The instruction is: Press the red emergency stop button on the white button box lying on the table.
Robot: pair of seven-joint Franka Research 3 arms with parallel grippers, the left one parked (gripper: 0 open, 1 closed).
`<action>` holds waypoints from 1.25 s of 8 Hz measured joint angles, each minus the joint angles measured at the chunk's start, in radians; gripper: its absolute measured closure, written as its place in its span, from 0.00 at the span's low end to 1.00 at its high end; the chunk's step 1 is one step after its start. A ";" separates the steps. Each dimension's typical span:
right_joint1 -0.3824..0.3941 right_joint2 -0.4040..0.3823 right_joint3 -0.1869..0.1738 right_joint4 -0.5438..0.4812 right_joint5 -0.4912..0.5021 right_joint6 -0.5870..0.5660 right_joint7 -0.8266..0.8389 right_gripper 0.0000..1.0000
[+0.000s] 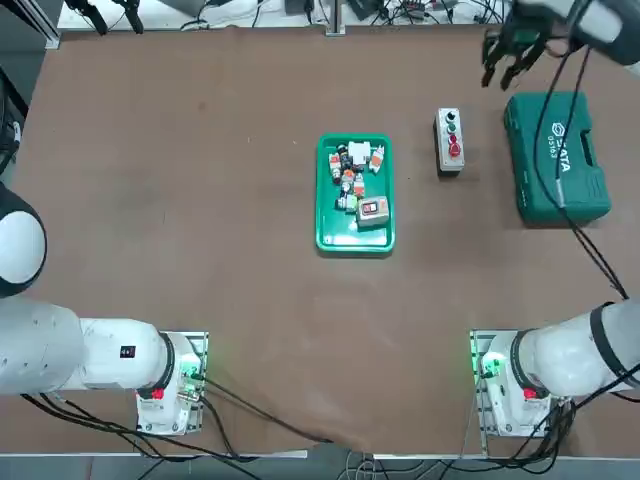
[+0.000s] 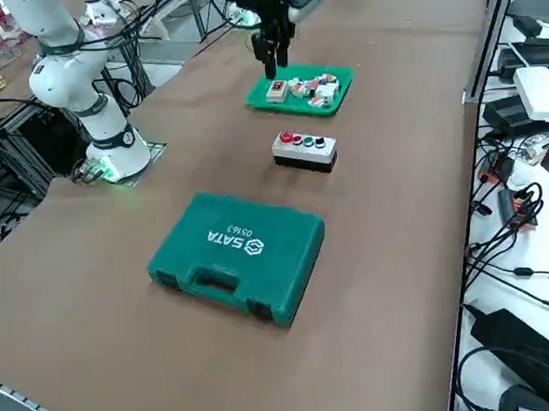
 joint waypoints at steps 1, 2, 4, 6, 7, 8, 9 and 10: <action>-0.024 0.001 -0.004 0.049 -0.001 -0.059 -0.004 0.16; -0.055 0.002 -0.006 0.096 -0.004 -0.131 -0.009 0.01; -0.128 0.004 -0.010 0.195 -0.017 -0.238 -0.119 0.00; -0.164 0.005 -0.028 0.242 -0.038 -0.332 -0.261 0.00; -0.182 0.007 -0.032 0.244 -0.041 -0.339 -0.298 0.00; -0.196 0.011 -0.026 0.244 -0.041 -0.334 -0.315 0.00; -0.215 0.009 0.010 0.240 -0.041 -0.306 -0.320 0.00; -0.232 -0.007 0.062 0.218 -0.042 -0.260 -0.320 0.00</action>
